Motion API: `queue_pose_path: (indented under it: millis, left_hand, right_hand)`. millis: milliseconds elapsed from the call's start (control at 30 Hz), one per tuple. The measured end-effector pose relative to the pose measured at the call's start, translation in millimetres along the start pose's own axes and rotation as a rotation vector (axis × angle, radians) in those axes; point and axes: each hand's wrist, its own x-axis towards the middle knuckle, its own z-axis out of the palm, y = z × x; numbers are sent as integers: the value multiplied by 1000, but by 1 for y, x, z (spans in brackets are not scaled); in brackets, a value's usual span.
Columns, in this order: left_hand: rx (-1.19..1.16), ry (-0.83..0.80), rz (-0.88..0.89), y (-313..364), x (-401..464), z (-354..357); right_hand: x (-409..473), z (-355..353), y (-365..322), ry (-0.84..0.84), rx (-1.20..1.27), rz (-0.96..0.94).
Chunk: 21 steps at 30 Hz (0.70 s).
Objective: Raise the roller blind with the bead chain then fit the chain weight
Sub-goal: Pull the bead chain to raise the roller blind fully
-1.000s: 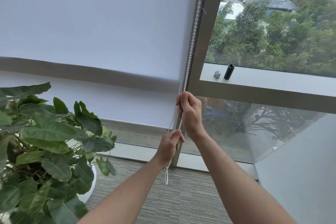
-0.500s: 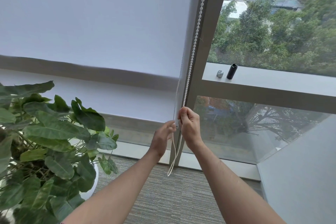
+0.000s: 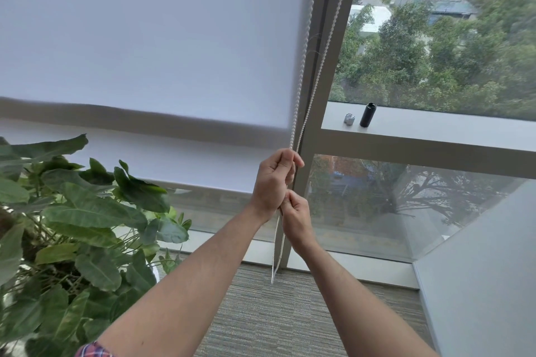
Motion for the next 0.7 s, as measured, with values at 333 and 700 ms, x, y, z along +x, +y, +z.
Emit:
queue_pose_path:
  millis: [333,700]
  left_hand:
    - [64,23,-102,-40,-29,-10]
    - [242,7,-297,-98,-72,-34]
  right_hand:
    - [2,-38,-9,-137,57,151]
    - [27,-13,-117,-81,283,-181]
